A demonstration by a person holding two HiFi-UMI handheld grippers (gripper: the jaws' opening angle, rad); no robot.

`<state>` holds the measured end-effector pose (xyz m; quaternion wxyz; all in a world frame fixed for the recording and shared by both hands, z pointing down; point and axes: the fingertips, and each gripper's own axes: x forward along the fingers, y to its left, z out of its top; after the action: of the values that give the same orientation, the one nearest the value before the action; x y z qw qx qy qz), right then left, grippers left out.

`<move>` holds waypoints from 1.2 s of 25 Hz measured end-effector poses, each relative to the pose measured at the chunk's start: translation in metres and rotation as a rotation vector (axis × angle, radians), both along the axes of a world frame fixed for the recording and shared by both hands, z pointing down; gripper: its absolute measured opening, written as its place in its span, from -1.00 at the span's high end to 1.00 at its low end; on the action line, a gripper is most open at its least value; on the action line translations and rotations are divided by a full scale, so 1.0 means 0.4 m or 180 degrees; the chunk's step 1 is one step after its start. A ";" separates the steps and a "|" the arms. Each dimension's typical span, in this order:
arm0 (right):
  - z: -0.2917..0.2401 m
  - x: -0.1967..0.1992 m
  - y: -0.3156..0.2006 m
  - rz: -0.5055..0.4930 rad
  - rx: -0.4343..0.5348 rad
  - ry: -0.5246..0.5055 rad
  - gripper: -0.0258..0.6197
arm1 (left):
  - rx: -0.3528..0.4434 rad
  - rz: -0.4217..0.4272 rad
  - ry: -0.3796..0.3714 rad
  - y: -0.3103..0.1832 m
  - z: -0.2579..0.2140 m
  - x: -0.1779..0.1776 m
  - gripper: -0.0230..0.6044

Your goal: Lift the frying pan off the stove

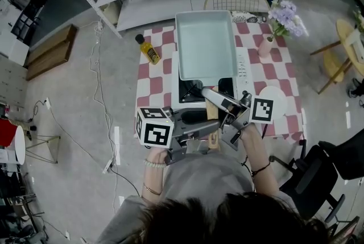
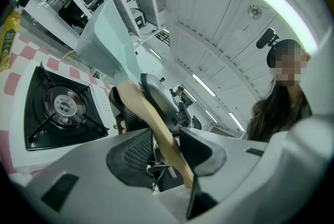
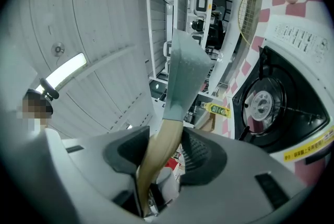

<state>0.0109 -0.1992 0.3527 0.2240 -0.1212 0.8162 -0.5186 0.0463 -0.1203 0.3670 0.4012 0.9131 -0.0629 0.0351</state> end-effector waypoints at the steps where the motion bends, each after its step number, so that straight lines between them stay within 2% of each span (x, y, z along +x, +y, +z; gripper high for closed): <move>1: -0.004 0.001 0.000 0.0001 0.0014 0.0006 0.30 | 0.0017 -0.0002 0.0003 0.000 -0.004 0.001 0.37; 30: -0.109 0.019 0.014 0.0014 0.0308 0.0044 0.30 | 0.0372 -0.0006 0.0119 0.011 -0.097 0.014 0.37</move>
<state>0.0185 -0.1937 0.3092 0.2251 -0.1156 0.8416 -0.4772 0.0520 -0.1160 0.3282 0.3483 0.9355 -0.0581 0.0140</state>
